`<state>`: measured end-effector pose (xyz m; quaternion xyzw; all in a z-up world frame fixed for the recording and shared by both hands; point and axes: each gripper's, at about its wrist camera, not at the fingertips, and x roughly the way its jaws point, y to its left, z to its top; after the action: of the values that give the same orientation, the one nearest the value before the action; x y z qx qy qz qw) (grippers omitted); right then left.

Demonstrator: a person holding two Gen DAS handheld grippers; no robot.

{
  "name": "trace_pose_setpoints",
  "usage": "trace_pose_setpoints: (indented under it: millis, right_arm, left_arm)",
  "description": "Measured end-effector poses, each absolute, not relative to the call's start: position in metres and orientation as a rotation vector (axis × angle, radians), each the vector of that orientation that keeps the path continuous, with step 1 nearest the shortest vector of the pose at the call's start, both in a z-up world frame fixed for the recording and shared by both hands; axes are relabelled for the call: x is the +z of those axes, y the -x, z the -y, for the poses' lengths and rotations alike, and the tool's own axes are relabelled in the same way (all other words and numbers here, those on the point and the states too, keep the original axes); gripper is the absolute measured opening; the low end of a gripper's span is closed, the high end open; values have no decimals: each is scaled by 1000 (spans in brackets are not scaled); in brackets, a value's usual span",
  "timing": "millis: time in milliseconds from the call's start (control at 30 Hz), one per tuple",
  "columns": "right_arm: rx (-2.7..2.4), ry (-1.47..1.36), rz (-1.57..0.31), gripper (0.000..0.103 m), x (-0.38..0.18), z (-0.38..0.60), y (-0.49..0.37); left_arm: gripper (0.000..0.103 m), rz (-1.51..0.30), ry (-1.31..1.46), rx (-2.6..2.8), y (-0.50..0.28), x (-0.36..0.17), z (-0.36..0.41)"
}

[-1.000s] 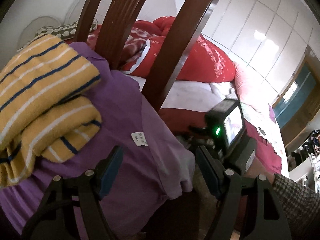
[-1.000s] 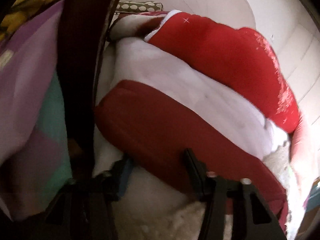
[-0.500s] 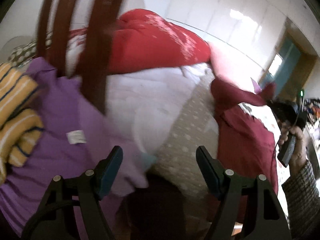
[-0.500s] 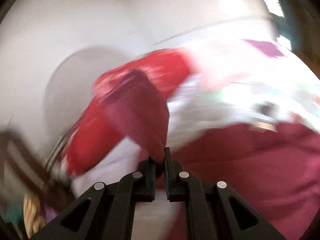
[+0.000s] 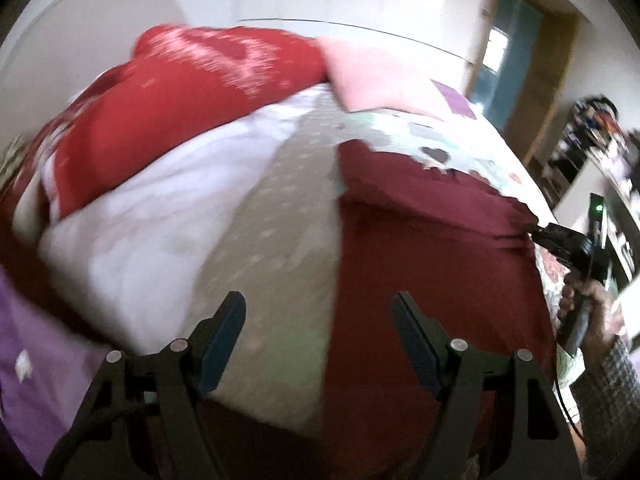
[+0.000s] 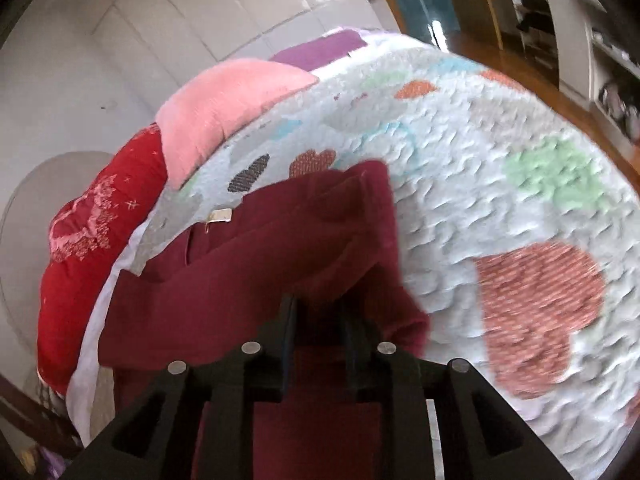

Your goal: Fold small clothes

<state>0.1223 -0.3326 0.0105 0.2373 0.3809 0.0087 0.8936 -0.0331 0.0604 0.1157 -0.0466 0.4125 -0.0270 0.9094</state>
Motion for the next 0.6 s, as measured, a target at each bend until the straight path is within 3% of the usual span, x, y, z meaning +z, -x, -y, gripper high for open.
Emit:
trace_pose_setpoints:
  millis: [33,300,367,467,600]
  right_arm:
    - [7,-479,-777,33,11,338,-116]
    - [41,-443,-706,33,39,368,-99]
    - [73,-433,-714,33,42,361,-110]
    - [100,-436,-755,33,32,350,-136]
    - [152,-471,-804,33,10,339,-168]
  left_arm:
    - [75,-846,71,-71,20,117,-50]
    - [75,-879,-92,-113,-128,92,23]
    - [75,-942,-92,-79,-161,72,26]
    - [65,-1008,-151,8,-194,40,23]
    - [66,-1047,-132,73,-215,15,-4]
